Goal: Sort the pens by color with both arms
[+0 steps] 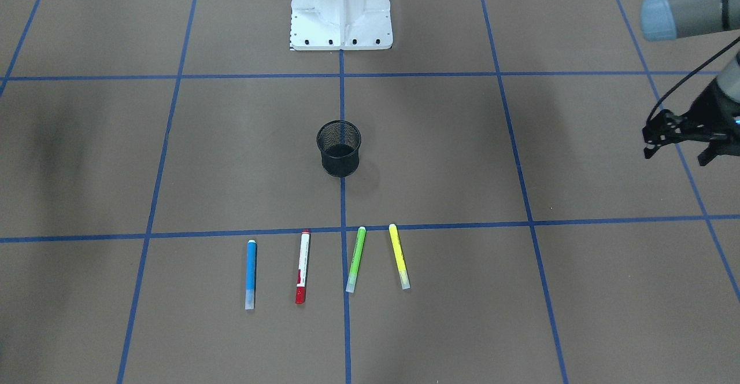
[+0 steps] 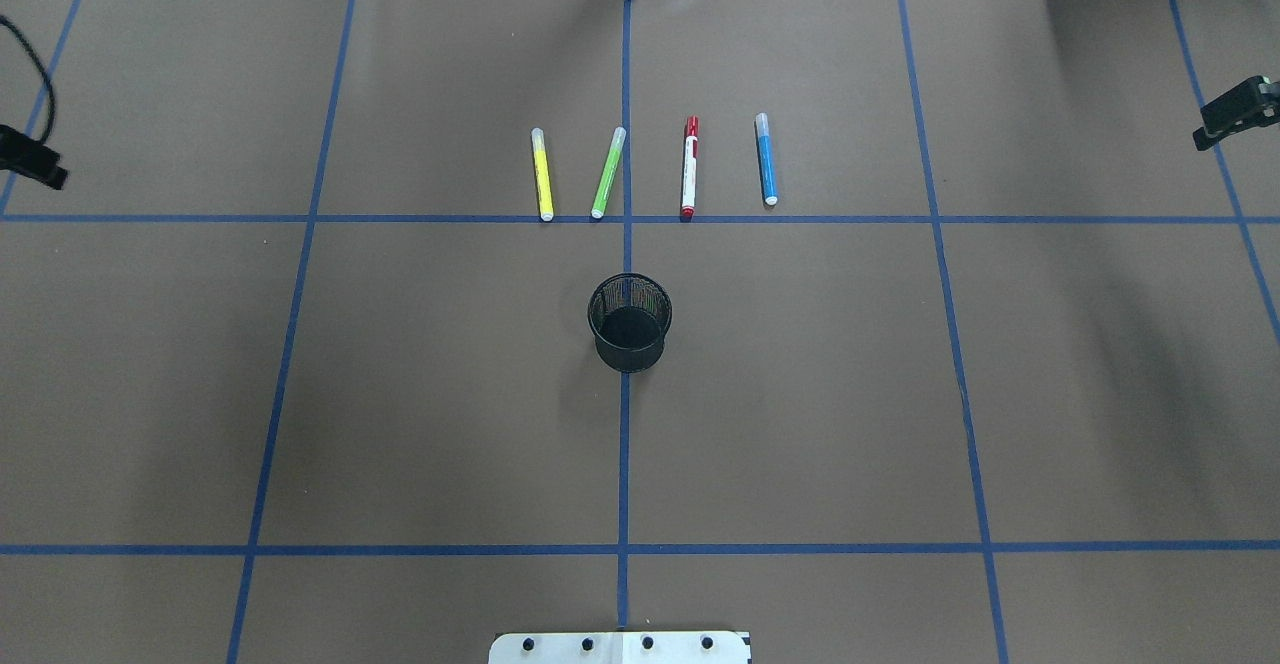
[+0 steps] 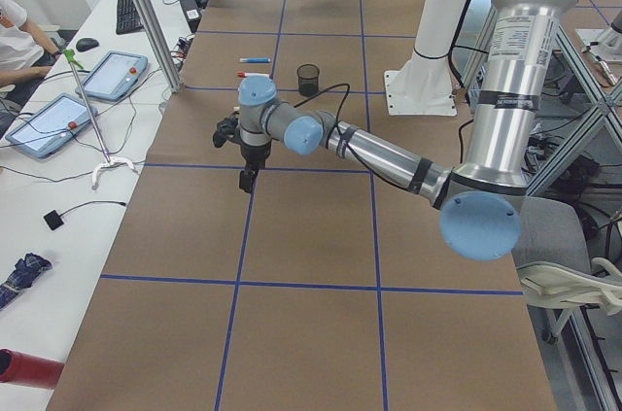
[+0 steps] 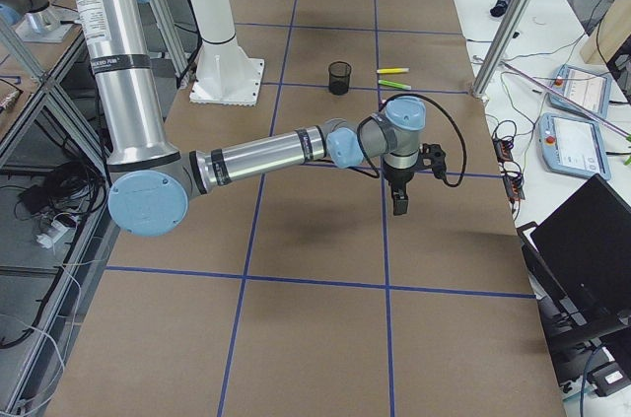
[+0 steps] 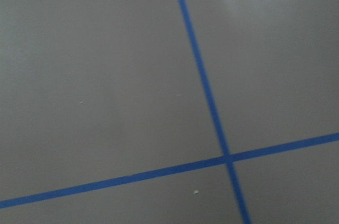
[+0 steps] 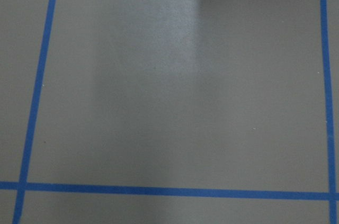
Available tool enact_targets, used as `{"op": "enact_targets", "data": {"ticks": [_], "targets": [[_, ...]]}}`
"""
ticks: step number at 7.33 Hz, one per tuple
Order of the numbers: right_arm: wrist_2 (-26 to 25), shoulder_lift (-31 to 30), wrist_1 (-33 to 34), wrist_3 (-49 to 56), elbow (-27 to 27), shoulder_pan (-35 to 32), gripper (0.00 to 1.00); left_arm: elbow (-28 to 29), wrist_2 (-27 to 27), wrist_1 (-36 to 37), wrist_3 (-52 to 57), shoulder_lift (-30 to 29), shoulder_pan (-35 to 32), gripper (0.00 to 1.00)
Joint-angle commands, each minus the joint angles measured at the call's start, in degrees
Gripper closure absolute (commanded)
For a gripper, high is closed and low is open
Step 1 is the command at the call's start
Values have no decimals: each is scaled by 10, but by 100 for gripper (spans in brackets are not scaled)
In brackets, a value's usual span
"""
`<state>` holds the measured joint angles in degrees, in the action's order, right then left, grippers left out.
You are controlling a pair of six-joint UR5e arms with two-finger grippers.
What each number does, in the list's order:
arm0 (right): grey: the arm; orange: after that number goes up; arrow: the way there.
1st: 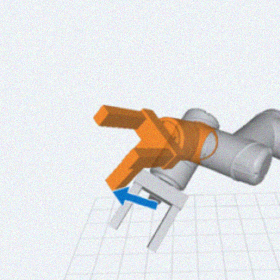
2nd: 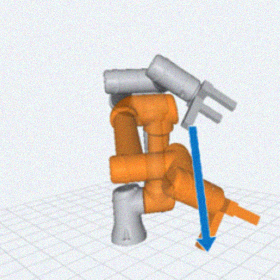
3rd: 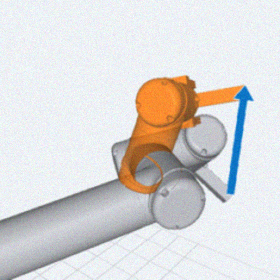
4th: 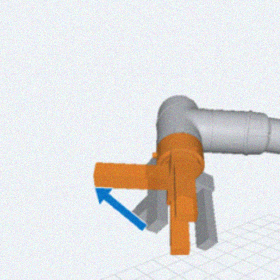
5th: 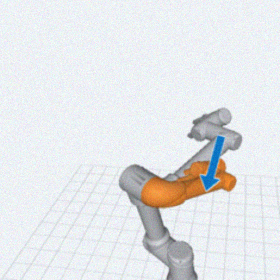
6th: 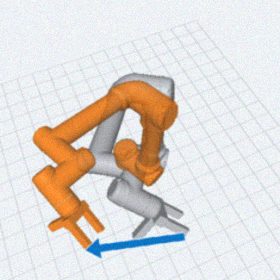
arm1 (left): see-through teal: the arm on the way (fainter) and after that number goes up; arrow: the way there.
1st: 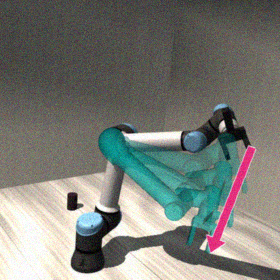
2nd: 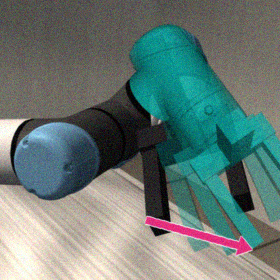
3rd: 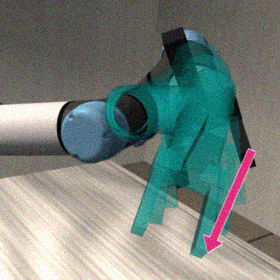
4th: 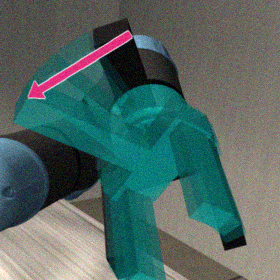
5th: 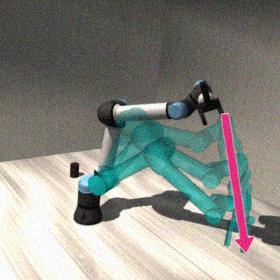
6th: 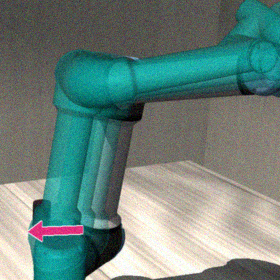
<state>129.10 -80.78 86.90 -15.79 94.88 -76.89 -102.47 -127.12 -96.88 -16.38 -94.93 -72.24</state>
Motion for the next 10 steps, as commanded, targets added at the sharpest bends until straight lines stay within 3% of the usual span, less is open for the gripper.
{"op": "enact_targets", "data": {"ticks": [1,3,4,5,7,9,10], "targets": [[22,-64,29,126,0,-31,0,62,-122,-1,97,46,-105,0],[43,-81,32,129,-6,-54,1,62,-113,56,150,46,-110,0],[45,-78,33,128,-10,-62,1,48,-65,77,167,45,-99,0],[55,-72,37,127,-11,-63,1,26,-11,154,172,37,-101,0],[57,-44,70,136,-37,-63,1,23,-15,176,210,49,-104,0],[55,-45,71,137,-36,-63,0,17,-72,176,203,49,-105,0],[53,-44,70,137,-36,-63,0,18,-73,176,203,49,-105,0]]}}
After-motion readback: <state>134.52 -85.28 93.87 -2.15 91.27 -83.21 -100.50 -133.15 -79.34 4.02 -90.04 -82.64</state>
